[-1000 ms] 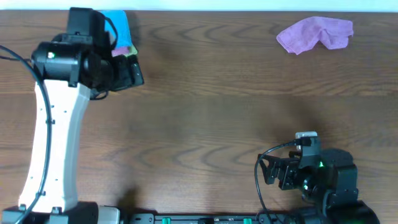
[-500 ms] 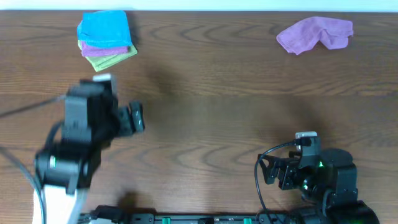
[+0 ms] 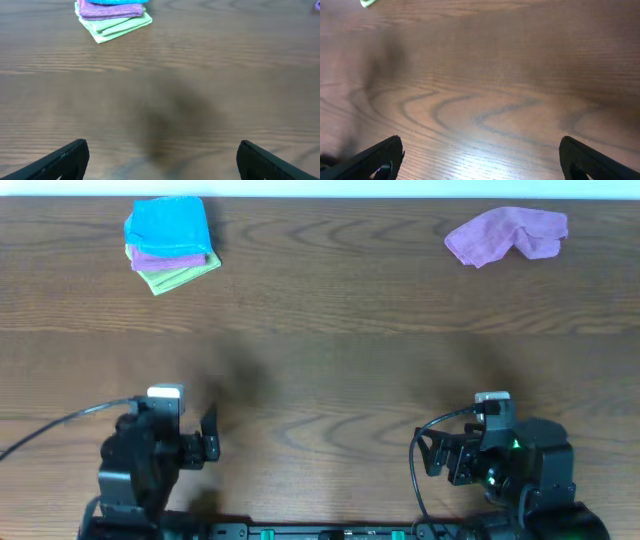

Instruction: Fold the cloth

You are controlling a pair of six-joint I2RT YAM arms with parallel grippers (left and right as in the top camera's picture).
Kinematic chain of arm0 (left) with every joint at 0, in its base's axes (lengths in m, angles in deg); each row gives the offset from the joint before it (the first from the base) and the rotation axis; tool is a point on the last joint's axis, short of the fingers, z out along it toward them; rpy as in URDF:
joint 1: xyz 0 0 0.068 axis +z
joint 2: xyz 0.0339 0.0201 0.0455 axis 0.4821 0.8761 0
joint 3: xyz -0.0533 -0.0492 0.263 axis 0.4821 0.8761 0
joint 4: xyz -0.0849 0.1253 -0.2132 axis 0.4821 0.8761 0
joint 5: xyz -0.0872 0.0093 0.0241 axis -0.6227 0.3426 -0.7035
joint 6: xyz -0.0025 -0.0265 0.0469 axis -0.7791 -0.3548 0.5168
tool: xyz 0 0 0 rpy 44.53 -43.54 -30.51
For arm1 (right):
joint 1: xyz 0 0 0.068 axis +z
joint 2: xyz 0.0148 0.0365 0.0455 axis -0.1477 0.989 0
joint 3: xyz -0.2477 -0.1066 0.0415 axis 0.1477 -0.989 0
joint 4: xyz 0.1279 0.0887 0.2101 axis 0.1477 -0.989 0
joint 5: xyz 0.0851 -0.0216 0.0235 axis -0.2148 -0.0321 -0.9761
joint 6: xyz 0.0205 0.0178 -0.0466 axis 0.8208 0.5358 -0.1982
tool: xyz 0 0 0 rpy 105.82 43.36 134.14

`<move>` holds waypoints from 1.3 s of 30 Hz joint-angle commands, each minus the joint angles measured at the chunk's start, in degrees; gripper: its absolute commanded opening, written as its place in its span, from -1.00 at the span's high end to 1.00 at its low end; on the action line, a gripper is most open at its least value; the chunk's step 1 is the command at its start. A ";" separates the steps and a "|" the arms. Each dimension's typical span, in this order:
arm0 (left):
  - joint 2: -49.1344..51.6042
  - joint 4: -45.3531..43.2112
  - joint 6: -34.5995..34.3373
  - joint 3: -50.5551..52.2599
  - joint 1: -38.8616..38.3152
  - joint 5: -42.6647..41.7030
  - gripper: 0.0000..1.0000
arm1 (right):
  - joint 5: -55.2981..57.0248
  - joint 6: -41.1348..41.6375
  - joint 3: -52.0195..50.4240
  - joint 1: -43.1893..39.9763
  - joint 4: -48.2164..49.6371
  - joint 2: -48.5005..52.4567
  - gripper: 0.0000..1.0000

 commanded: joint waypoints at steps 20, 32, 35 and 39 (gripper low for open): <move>-18.47 -4.55 2.91 20.00 4.70 3.65 -0.90 | -0.17 0.76 -0.11 -0.57 -0.04 -0.28 -0.98; -19.96 -4.11 1.11 24.68 6.95 3.98 -0.90 | -0.17 0.76 -0.11 -0.57 -0.04 -0.28 -0.98; -19.96 -4.00 1.03 24.85 6.99 3.98 -0.90 | -0.17 0.76 -0.11 -0.57 -0.02 -0.28 -0.98; -19.96 -3.89 1.03 24.85 6.97 4.00 -0.90 | -0.17 0.76 -0.11 -0.57 -0.02 -0.28 -0.98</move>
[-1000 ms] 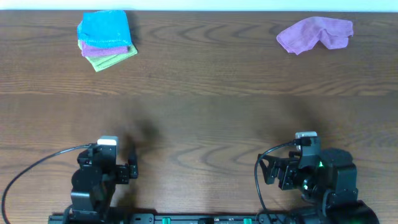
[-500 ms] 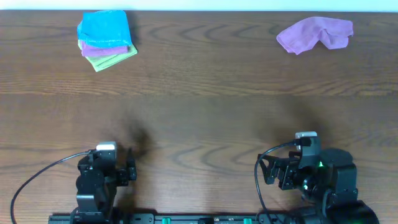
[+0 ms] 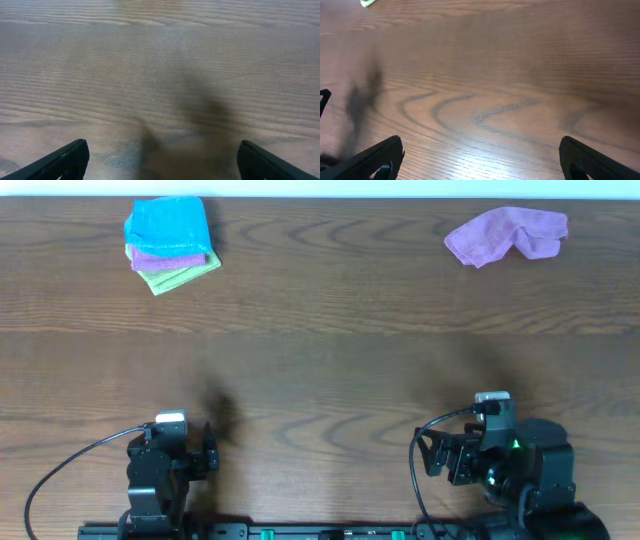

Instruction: Fold the cloth

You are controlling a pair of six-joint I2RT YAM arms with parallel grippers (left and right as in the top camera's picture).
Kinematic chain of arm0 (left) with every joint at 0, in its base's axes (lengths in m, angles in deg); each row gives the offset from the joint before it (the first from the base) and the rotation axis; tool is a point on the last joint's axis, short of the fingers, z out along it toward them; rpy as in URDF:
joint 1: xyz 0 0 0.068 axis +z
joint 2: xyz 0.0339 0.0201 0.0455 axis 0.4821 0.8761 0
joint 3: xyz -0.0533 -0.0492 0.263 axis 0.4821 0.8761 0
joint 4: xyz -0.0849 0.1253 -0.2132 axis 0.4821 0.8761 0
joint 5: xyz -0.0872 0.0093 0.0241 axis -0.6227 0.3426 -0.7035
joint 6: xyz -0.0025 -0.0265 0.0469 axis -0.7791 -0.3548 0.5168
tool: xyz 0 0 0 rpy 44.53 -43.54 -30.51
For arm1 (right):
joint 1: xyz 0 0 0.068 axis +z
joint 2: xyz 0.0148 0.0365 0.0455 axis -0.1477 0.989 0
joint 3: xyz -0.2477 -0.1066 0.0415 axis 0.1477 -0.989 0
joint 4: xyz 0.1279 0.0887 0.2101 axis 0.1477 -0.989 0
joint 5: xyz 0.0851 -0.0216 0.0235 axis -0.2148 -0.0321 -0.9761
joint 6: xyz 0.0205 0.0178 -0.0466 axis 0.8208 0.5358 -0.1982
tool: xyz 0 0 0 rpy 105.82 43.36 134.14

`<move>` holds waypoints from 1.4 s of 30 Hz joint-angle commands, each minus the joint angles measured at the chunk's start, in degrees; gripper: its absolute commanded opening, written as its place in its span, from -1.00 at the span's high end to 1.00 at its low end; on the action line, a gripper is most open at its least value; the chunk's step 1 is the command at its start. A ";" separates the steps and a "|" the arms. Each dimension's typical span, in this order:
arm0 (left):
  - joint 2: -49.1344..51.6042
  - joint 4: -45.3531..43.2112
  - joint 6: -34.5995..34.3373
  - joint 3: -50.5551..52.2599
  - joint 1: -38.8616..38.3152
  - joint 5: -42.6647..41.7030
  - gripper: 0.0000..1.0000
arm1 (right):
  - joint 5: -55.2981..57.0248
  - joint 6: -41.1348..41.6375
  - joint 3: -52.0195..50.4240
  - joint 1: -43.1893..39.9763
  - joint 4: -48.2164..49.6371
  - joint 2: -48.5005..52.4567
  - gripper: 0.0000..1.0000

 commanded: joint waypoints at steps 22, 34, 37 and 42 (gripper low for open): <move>-0.48 0.20 -0.85 0.52 0.33 0.92 -0.91 | 6.64 0.72 -0.11 -0.57 0.04 -1.84 -0.99; -0.48 0.20 -0.85 0.52 0.33 0.92 -0.90 | 19.61 -13.31 -14.49 -0.70 9.51 -20.20 -0.98; -0.48 0.20 -0.85 0.52 0.33 0.92 -0.90 | 19.98 -17.14 -19.21 -1.46 11.91 -23.30 -0.99; -0.48 0.20 -0.85 0.52 0.33 0.92 -0.90 | 20.00 -17.35 -23.89 -4.28 13.03 -26.53 -0.98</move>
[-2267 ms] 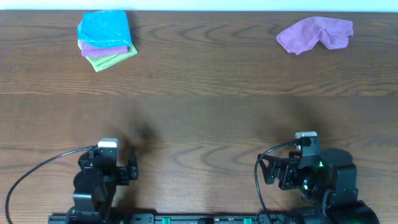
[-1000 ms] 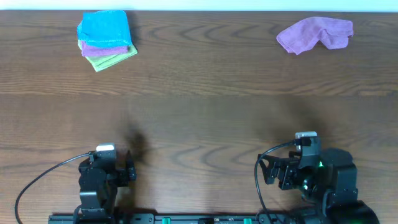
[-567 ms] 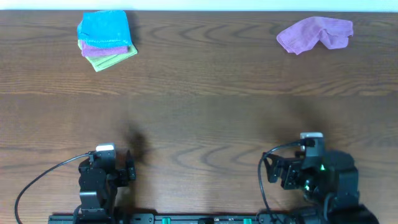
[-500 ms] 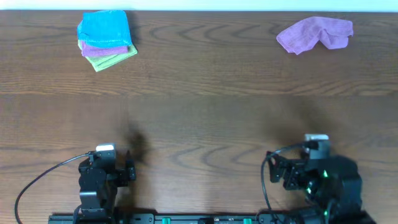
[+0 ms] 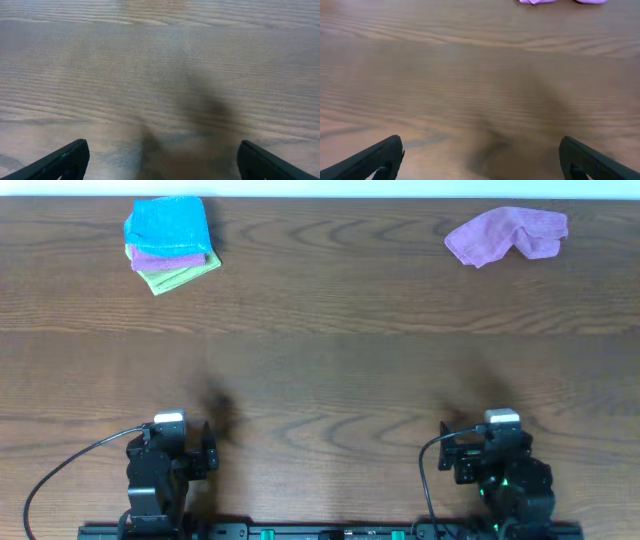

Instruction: Fold the cloth

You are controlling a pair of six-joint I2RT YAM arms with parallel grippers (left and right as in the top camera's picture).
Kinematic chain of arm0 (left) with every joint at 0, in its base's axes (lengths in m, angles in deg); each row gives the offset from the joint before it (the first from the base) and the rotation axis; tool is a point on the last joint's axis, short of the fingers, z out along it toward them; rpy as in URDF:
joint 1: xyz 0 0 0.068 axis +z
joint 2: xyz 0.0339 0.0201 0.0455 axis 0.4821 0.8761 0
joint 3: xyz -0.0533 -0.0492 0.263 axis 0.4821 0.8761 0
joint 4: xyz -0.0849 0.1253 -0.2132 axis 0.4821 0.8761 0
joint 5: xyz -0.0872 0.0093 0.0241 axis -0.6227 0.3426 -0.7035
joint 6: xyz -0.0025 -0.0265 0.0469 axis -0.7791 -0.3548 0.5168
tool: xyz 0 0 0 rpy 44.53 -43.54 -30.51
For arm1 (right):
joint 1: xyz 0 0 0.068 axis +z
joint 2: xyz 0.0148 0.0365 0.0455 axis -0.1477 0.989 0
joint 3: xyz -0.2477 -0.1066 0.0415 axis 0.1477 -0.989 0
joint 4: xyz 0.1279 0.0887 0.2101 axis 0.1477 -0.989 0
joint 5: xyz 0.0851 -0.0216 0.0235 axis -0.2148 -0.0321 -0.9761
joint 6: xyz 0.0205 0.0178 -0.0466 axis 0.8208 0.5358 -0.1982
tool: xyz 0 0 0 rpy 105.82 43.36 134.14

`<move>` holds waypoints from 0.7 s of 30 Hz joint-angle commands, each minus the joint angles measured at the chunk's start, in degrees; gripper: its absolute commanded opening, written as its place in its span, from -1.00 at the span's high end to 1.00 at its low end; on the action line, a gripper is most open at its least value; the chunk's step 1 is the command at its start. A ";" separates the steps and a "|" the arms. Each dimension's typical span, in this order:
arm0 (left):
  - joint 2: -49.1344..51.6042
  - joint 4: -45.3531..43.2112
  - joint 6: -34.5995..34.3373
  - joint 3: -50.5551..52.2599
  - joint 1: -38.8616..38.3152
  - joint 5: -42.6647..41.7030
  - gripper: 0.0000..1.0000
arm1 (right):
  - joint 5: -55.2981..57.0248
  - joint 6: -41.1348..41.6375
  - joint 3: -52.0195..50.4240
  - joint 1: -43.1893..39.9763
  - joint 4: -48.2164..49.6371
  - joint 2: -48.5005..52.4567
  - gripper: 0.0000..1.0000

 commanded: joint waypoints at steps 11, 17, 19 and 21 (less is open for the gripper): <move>-0.46 0.15 -0.20 0.52 0.24 0.33 -0.91 | 0.33 -2.64 -5.22 -5.75 1.09 -1.14 -0.98; -0.46 0.15 -0.20 0.52 0.24 0.33 -0.90 | 0.15 -2.62 -5.22 -5.73 1.09 -1.14 -0.99; -0.46 0.15 -0.20 0.52 0.24 0.33 -0.90 | 0.17 -2.64 -5.22 -5.70 1.05 -1.14 -0.99; -0.46 0.15 -0.20 0.52 0.24 0.33 -0.90 | 0.17 -2.64 -5.22 -5.70 1.07 -1.14 -0.99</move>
